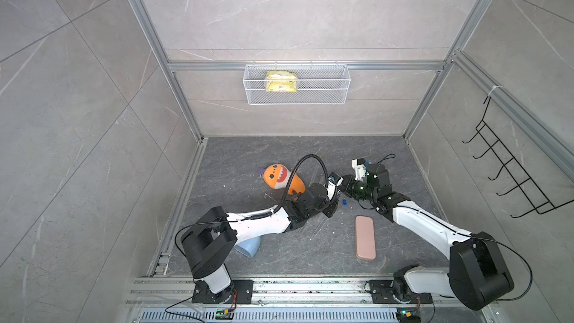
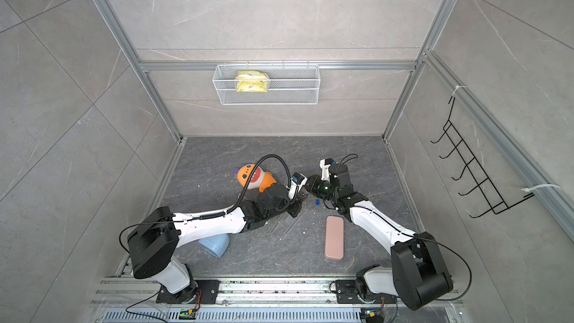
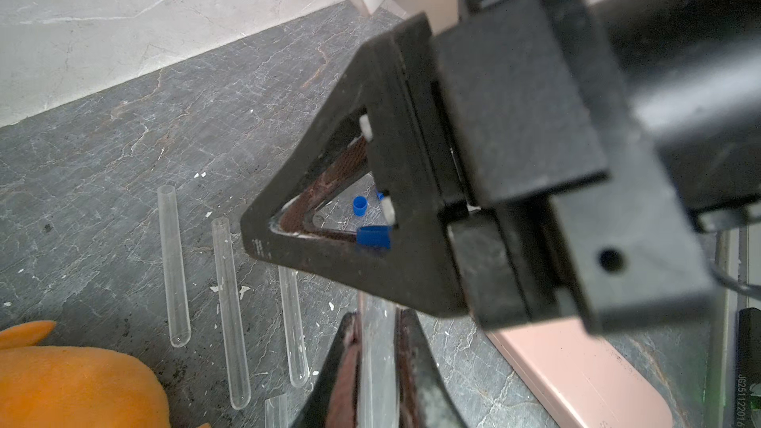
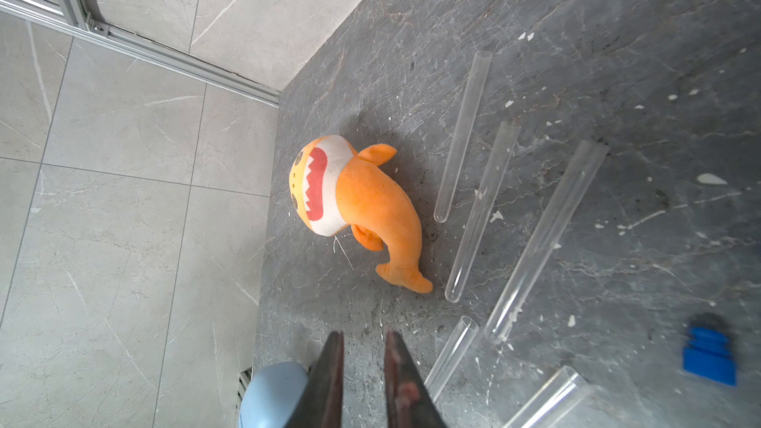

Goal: Remove stoppers from test tubes
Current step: Open the stopper on the test tube.

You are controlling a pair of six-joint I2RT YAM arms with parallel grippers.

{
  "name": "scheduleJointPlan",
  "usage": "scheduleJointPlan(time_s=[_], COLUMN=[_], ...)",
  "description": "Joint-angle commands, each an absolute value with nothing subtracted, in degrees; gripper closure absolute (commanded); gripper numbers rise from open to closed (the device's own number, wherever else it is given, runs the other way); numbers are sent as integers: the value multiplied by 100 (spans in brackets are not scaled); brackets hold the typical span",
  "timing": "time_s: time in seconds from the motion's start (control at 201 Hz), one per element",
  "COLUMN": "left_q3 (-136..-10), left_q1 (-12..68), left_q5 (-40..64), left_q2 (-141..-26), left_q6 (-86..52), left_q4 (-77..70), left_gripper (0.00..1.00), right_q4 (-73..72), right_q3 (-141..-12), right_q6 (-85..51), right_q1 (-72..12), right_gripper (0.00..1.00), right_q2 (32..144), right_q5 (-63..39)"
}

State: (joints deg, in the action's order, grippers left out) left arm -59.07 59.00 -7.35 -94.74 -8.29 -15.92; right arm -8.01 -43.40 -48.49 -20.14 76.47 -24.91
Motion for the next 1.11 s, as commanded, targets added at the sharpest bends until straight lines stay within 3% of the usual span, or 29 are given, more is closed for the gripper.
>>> scheduleJointPlan(time_s=[0.0,0.468,1.1], left_q3=[-5978,-5919,-5897], left_q1=[5893,5892,5893], left_q5=[-787,-800,-808], left_q2=[-9202,-9202,-9220], left_q6=[-717,-783,-806], left_q4=[-1848,-1854,-1830], left_gripper=[94,95,96], right_q4=[-905,-826,-738], right_q3=[-4467,-4509,-4545], right_q6=[-4896,-4878,-4816], right_q1=[-2048,-2046,-2047], right_gripper=[78,75,83], right_q2=[7638,7532,7488], right_q5=[-2461,-2333,-2253])
